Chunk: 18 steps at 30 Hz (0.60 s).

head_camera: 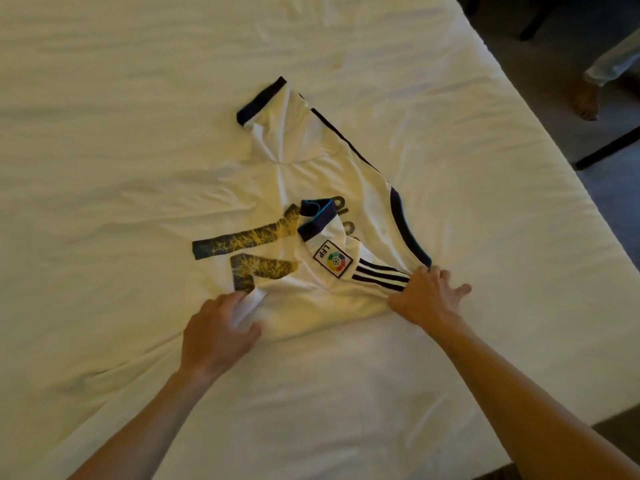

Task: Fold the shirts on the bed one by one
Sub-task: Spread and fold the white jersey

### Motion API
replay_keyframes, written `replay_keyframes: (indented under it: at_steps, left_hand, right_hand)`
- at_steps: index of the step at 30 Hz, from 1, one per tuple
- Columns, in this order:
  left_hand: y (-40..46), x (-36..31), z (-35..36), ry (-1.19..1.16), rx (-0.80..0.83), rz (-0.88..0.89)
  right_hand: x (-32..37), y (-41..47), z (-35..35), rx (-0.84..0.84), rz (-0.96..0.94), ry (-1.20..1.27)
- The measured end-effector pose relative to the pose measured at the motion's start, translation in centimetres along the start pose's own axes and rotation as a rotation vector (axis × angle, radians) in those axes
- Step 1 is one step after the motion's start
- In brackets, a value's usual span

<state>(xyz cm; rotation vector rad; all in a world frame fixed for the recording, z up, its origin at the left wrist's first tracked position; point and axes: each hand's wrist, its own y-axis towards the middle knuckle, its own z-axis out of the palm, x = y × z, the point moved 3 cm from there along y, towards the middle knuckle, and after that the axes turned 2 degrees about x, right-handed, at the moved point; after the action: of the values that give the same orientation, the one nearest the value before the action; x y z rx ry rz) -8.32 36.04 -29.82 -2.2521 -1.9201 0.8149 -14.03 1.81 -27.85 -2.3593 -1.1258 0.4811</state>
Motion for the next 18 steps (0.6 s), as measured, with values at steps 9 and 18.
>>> replay_keyframes:
  at_steps: [9, 18]
  left_hand:
    - [-2.4, 7.8, -1.5, 0.264, 0.017, -0.015]
    - [-3.3, 14.4, -4.6, 0.205, 0.069, -0.312]
  right_hand:
    - [13.3, 3.9, -2.0, -0.126, -0.336, 0.108]
    - [13.2, 6.2, -1.2, -0.101, -0.413, 0.283]
